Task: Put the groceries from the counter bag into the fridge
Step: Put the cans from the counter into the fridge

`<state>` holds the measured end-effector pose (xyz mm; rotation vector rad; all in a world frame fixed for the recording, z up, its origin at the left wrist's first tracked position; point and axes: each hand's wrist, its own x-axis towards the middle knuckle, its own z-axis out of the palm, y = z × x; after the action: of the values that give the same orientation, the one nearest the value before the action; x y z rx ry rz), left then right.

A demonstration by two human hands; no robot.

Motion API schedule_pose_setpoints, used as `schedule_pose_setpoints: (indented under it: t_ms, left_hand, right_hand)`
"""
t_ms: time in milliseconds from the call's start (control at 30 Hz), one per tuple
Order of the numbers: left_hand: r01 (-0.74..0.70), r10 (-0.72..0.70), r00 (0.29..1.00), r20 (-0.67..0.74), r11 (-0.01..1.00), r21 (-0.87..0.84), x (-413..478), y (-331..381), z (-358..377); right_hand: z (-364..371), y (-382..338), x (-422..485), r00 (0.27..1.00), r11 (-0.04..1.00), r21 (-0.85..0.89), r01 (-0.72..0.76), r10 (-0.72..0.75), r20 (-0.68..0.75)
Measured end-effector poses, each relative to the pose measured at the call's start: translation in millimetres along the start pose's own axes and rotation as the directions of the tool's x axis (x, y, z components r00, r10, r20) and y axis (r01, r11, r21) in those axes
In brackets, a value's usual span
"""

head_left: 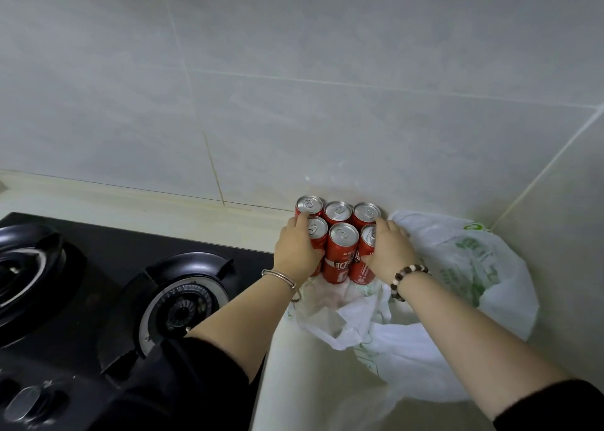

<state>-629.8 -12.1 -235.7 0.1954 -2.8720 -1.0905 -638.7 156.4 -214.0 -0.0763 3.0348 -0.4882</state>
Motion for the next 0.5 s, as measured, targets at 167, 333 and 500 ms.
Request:
schedule_pose_setpoints:
  t_ms: [167,333,500]
  left_hand:
    - [0.039,-0.046,0.993,-0.108,0.997,-0.064,0,-1,-1]
    - [-0.027,0.015,0.991,-0.135,0.995,-0.091,-12,-1,-14]
    - [0.030,-0.068,0.985,-0.162,0.973,-0.227,-19,-2,-37]
  right_hand:
    - [1,0,0,0.999,0.996,0.084,-0.033,0.036,-0.034]
    - [-1,1,-11,0.991,0.999,0.042,-0.009,0.015,-0.136]
    - [-19,-12,-27,0.983,0.997,0.058,-0.049,0.059,-0.172]
